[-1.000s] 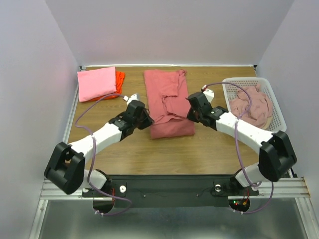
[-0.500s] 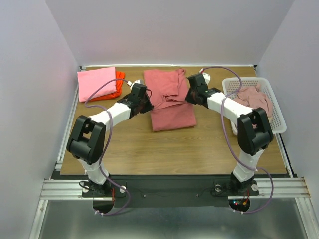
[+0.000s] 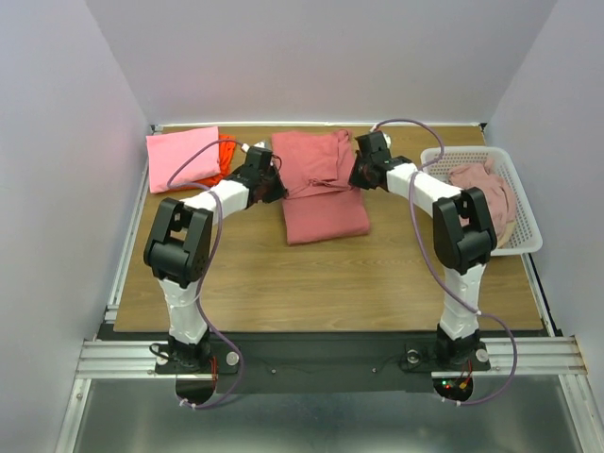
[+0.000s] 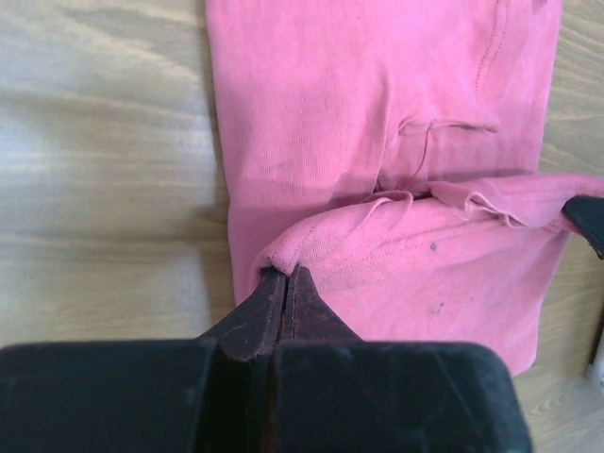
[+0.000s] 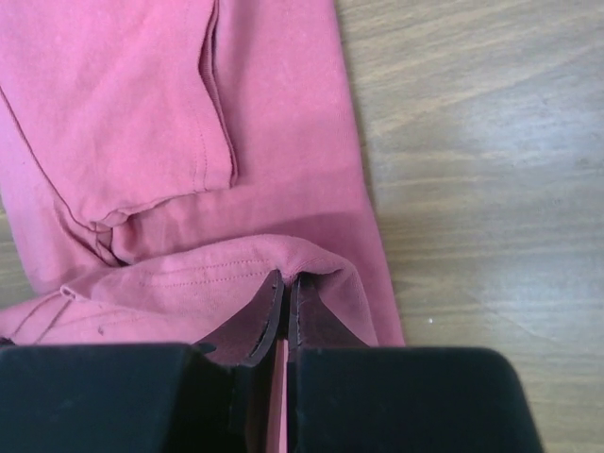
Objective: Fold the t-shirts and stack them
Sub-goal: Fold the tshirt
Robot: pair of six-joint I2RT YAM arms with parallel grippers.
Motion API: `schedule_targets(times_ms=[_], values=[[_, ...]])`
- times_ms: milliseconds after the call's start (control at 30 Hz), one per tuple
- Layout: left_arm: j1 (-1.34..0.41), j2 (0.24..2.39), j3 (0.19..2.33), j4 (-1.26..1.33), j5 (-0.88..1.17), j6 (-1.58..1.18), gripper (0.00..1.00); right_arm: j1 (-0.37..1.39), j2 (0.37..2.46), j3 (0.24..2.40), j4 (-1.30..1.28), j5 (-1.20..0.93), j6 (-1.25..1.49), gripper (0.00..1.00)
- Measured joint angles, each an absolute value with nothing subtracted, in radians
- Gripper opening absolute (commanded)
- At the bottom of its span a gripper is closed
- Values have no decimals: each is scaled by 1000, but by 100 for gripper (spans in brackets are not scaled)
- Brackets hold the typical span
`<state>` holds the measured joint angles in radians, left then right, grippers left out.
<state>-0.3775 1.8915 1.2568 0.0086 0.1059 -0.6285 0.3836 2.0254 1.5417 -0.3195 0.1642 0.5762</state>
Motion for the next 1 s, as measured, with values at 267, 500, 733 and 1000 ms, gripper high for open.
schedule_targets(times_ms=[267,500,733,1000], values=[[-360,1946,1344,7,166,-574,99,337,2058,1574,-311,64,539,72],[-358,1880,1261,15,192,-567,98,322,2002,1505,-300,-37,512,100],[-406,1614,936,75,206,-623,98,330,1902,1377,-282,-173,484,100],[-448,1534,718,149,225,-700,98,396,1946,1426,-253,-320,424,100]])
